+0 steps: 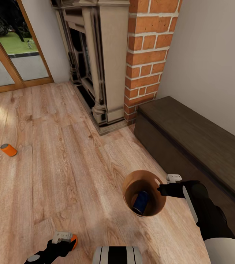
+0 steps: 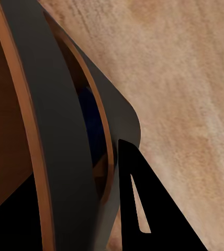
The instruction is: Put the three can of soda from the living room inside the tash can in the kitchen.
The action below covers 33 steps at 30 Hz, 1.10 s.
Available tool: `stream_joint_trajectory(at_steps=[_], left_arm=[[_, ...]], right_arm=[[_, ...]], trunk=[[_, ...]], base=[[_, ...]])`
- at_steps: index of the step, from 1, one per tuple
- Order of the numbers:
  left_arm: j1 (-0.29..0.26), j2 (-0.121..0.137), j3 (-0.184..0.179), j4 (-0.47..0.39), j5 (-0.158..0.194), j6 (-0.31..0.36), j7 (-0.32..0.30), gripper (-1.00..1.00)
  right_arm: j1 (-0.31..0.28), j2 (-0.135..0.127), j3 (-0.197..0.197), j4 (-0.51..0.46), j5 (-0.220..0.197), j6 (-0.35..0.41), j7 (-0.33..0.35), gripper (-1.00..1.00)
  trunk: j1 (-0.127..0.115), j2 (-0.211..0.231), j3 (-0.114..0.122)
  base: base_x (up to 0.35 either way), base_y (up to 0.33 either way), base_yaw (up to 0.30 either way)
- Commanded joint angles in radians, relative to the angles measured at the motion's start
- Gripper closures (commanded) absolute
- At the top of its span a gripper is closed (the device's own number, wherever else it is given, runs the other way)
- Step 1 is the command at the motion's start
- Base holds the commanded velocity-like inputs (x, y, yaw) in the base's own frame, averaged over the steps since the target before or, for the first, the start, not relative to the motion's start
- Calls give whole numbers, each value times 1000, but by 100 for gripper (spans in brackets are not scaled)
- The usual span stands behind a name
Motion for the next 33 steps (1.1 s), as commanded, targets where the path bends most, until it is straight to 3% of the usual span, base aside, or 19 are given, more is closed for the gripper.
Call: stream_joint_trajectory(at_steps=[1, 14, 33], left_arm=[[0, 0, 0, 0, 0, 0, 0, -100], [0, 0, 0, 0, 0, -1, 1, -100], [0, 0, 0, -1, 0, -3, 0, -100]], right_arm=[[0, 0, 0, 0, -23, 4, 2, 100], [0, 0, 0, 0, -23, 4, 2, 100], [0, 1, 0, 0, -23, 4, 2, 100]], trunk=[[0, 0, 0], [0, 0, 0], [0, 0, 0]], base=[[-107, 0, 0], [-73, 0, 0], [52, 0, 0]])
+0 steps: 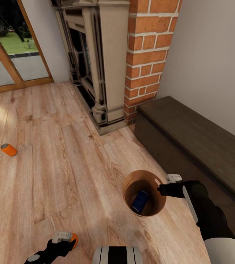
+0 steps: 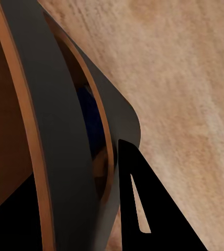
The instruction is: Put the three can of soda from the living room inside the tash can in the kitchen.
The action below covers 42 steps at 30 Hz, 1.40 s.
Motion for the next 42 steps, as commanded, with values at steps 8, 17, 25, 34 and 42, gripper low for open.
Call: stream_joint_trajectory(at_steps=[8, 17, 25, 34, 42], left_arm=[[0, 0, 1, 2, 0, 8, 0, -100], [0, -3, 0, 2, 0, 13, -1, -100], [0, -7, 0, 2, 0, 13, -1, -100], [0, -8, 0, 3, 0, 14, 0, -100], [2, -7, 1, 1, 0, 3, 3, 100]], right_arm=[[0, 1, 1, 0, -24, 4, 2, 100], [0, 1, 1, 0, -24, 4, 2, 100], [0, 1, 1, 0, -24, 4, 2, 100], [0, 1, 1, 0, -24, 4, 2, 100], [0, 1, 2, 0, -24, 5, 2, 100]], trunk=[[0, 0, 0], [0, 0, 0], [1, -1, -12], [3, -1, -23], [3, -1, -23]], base=[[0, 0, 0], [0, 0, 0], [0, 0, 0], [0, 0, 0], [0, 0, 0]])
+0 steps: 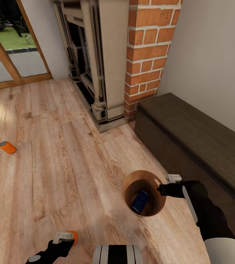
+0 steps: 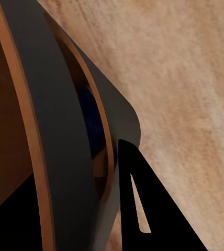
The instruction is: Put the three can of soda from the living room inside the tash can in the kitchen.
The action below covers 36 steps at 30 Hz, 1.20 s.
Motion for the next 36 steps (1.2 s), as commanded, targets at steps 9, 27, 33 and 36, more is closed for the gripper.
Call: stream_joint_trajectory(at_steps=[9, 27, 33, 36], left_arm=[[-1, -1, 1, 0, -1, 4, 0, 100], [-1, -1, 1, 0, -1, 7, 1, 100], [-1, -1, 1, 0, -1, 7, 3, 100], [-1, -1, 1, 0, -1, 6, 3, 100]], right_arm=[[0, 0, 0, 0, -23, 4, 2, 100], [0, 0, 0, 0, -23, 4, 2, 100], [0, 0, 0, 0, -23, 4, 2, 100], [0, 0, 0, 1, -23, 4, 2, 100]], trunk=[[-2, 1, 16], [-54, 93, 76], [-77, 135, 94], [-88, 156, 104]], base=[[0, 0, 0], [0, 0, 0], [0, 0, 0], [0, 0, 0]])
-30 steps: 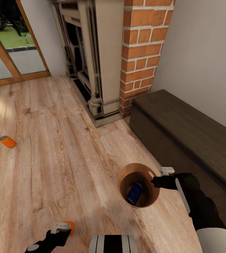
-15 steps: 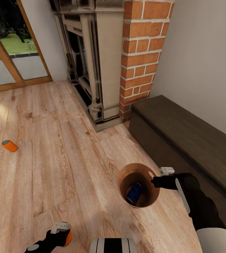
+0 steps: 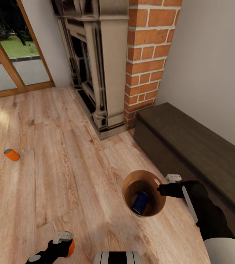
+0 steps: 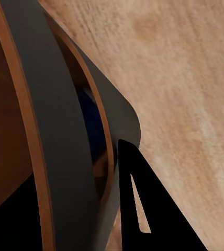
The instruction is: Put the three can of soda from the living room inside the tash can in the kitchen.
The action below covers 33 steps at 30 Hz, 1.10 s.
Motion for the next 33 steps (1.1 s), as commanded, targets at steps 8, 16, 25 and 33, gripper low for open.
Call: stream_joint_trajectory(at_steps=[8, 16, 25, 33], left_arm=[[0, 1, 0, 0, 0, -7, -3, 100], [2, 8, 8, -67, 3, -1, -7, 100], [-3, 114, 150, -454, 18, 319, -124, 100], [-77, 215, 295, -901, 21, 784, -263, 100]], right_arm=[[0, 0, 0, 0, -23, 4, 2, 100], [0, 2, 1, 2, -24, 4, 4, 100], [-2, 2, 32, 3, -25, 11, 66, 100], [-32, -8, 50, 13, -25, 11, 215, 100]], trunk=[[-31, 56, 25], [-61, 112, 50], [-96, 175, 78], [-127, 231, 104]], base=[[0, 0, 0], [0, 0, 0], [0, 0, 0], [0, 0, 0]])
